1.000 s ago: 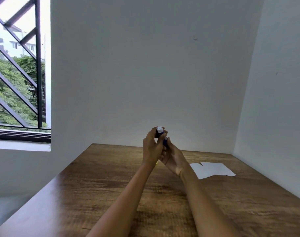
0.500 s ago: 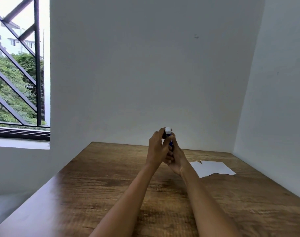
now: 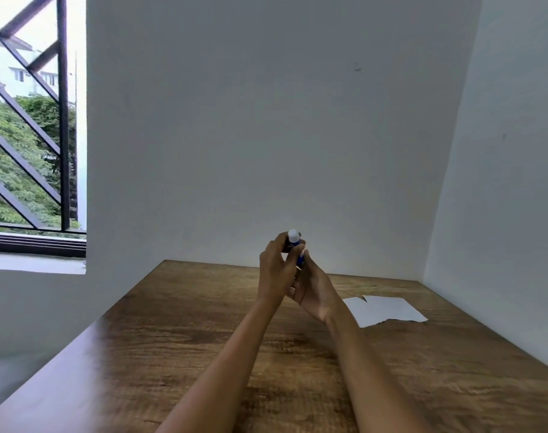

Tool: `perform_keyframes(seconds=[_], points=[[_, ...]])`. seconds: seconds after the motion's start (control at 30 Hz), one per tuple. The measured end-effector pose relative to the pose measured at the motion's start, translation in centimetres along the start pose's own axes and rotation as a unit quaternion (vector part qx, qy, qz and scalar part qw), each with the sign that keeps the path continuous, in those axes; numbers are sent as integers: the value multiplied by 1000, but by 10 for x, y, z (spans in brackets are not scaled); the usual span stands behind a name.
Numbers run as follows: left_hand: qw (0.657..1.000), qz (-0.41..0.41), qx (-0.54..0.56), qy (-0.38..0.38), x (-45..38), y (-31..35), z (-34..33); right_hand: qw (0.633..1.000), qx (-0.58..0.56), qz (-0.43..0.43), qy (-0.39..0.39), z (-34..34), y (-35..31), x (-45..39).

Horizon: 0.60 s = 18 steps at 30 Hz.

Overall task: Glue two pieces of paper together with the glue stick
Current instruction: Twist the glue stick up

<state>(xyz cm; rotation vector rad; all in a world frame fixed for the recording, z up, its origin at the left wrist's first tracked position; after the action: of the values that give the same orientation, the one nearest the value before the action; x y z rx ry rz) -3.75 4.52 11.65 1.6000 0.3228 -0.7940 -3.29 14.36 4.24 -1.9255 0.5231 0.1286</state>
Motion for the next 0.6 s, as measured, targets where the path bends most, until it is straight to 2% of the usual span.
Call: perform_keyframes(seconds=[0.1,0.27,0.4,0.47,0.6], points=[[1000,1,18,19,-1,0,8,999,-36,18,-18,-4,-4,3],[1000,6,17,-13,3,3,-7,1000,-13,-4,20,5,-2,3],[998,37,55,21,-1,-4,5,998,-58,17,-33,-8,-6,2],[995,58,68,34,-3,-8,10,999,-27,24,-34,-8,-8,3],[997,57,56,7,0,-8,-3,998,60,-11,11,7,-4,3]])
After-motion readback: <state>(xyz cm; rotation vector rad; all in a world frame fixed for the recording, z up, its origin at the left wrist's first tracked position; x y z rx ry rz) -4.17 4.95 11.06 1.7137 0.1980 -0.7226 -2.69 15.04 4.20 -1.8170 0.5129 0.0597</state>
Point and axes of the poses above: each hand's wrist, its own x-axis away from the middle knuckle, its own z-axis out of the back of the hand, y = z × x, the point moved 10 cm from there along -x, towards the middle knuckle, and after that the axes turned 7 degrees about z, right-handed, at the moved point
